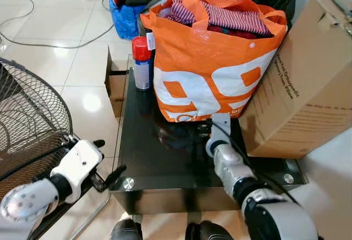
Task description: Hang keys on a hook
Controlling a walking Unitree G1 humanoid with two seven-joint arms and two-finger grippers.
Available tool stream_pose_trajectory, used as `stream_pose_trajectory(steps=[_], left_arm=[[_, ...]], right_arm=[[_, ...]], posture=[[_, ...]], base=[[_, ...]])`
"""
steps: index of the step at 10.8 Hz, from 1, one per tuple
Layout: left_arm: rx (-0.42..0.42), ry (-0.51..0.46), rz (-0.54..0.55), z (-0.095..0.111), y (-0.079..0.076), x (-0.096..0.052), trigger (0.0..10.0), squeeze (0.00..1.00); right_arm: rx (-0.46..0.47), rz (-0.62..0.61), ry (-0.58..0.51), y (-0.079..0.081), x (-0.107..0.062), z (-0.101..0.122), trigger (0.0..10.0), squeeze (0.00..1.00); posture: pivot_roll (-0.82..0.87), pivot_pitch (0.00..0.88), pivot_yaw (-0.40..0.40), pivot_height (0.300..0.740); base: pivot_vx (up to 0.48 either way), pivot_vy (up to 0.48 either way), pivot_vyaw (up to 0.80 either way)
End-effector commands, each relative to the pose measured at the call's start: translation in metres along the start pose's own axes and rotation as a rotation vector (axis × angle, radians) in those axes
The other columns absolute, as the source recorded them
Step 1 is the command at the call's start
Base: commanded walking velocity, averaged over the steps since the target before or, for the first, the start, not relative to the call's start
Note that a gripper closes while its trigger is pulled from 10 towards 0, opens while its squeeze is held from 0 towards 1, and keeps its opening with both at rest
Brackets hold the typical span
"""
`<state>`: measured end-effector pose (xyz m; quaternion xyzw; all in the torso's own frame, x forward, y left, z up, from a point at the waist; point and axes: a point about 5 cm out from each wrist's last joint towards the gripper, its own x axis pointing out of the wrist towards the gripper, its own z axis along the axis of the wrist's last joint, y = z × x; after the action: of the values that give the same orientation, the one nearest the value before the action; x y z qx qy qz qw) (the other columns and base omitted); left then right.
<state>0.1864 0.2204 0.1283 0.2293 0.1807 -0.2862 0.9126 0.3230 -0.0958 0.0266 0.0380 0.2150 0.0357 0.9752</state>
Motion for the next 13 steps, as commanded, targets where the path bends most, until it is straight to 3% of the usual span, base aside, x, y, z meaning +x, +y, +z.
stream_pose_trajectory(steps=[1,7,8,11,12,13], left_arm=[[0.003,-0.003,-0.002,0.003,0.0,-0.005,10.0,0.47],[-0.02,0.017,0.025,0.01,-0.005,-0.034,10.0,0.47],[-0.027,0.024,0.025,0.01,-0.008,-0.039,10.0,0.48],[-0.043,0.039,0.03,0.01,-0.012,-0.046,10.0,0.47],[-0.044,0.038,0.031,0.011,-0.012,-0.046,10.0,0.48],[-0.044,0.039,0.031,0.011,-0.012,-0.046,10.0,0.47]], right_arm=[[-0.004,-0.019,0.015,-0.003,0.002,0.003,10.0,1.0],[-0.044,-0.021,0.038,-0.004,0.004,0.008,10.0,1.0],[-0.042,-0.029,0.041,-0.005,0.003,0.005,10.0,0.0],[-0.016,-0.009,0.029,-0.005,0.003,0.003,10.0,0.0],[-0.013,-0.011,0.03,-0.006,0.003,0.003,4.7,0.0],[-0.007,-0.01,0.03,-0.006,0.003,0.004,2.5,0.0]], posture=[[0.2,0.173,-0.07,0.732],[0.18,0.267,-0.103,0.732],[0.17,0.277,-0.105,0.732],[0.18,0.279,-0.109,0.732],[0.18,0.279,-0.108,0.732],[0.18,0.279,-0.108,0.732]], base=[[0.0,0.0,0.0],[0.0,0.0,0.0],[0.0,0.0,0.0],[0.0,0.0,0.0],[0.0,0.0,0.0],[0.0,0.0,0.0]])
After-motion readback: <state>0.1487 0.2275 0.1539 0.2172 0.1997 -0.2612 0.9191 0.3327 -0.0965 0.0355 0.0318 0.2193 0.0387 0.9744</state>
